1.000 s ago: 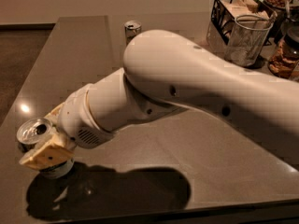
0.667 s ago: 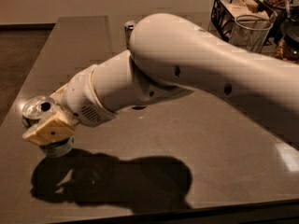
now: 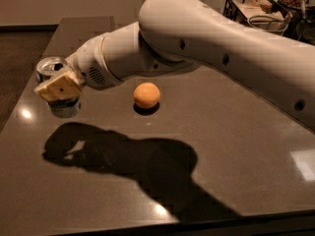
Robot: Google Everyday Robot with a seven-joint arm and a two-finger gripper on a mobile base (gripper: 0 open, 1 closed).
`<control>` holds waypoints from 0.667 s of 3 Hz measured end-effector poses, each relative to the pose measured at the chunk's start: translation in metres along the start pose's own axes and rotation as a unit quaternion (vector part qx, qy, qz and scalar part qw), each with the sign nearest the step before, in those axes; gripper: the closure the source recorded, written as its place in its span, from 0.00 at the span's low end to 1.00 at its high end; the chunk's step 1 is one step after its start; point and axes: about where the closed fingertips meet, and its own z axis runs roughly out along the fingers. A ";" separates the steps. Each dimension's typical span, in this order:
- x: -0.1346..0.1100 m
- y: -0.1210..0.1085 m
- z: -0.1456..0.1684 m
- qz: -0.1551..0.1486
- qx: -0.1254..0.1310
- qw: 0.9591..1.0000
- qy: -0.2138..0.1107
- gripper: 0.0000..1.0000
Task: Move 7up can near redbull can
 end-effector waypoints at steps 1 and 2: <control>-0.013 -0.048 0.005 0.005 0.048 0.999 -0.007 1.00; -0.010 -0.089 0.005 0.017 0.093 0.996 0.006 1.00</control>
Offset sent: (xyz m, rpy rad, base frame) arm 0.1405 -0.0259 0.0002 -0.0493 -0.0378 -0.3038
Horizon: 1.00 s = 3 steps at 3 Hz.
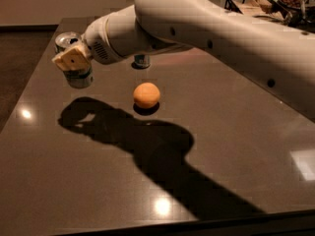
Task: Move 7up can near redbull can
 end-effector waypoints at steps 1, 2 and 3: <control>0.015 -0.037 -0.002 0.024 0.036 0.999 0.016 1.00; 0.032 -0.069 -0.010 0.048 0.065 0.996 0.026 1.00; 0.046 -0.094 -0.023 0.062 0.091 0.993 0.035 1.00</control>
Offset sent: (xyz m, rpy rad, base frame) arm 0.0883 -0.0813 -0.0342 -0.0324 0.0771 -0.2556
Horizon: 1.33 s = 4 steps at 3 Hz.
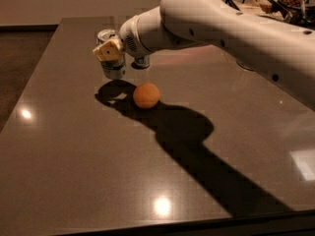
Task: Move 7up can near redbull can
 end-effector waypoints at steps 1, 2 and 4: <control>0.012 -0.025 -0.015 0.005 0.026 1.000 0.013 1.00; 0.023 -0.045 -0.030 0.008 0.046 0.999 0.023 1.00; 0.032 -0.076 -0.038 0.019 0.064 0.997 0.024 0.85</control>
Offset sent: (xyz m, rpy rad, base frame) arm 0.0246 -0.0933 -0.0078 -0.0785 0.0028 -0.1455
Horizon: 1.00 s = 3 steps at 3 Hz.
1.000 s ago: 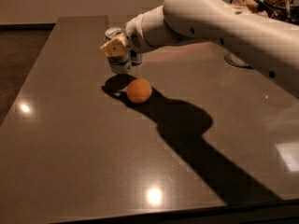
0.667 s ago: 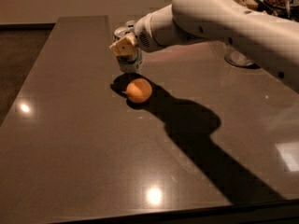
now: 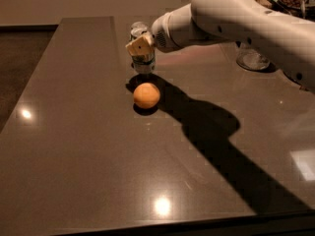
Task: Move 7up can near redbull can
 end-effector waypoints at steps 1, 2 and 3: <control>0.008 -0.015 -0.001 0.003 0.004 1.000 0.004 0.62; 0.019 -0.027 0.002 0.007 0.000 1.000 0.002 0.38; 0.026 -0.035 0.005 0.007 -0.008 1.000 -0.003 0.15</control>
Offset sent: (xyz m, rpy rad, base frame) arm 0.0252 -0.0433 -0.0294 0.0151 0.0169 -0.0105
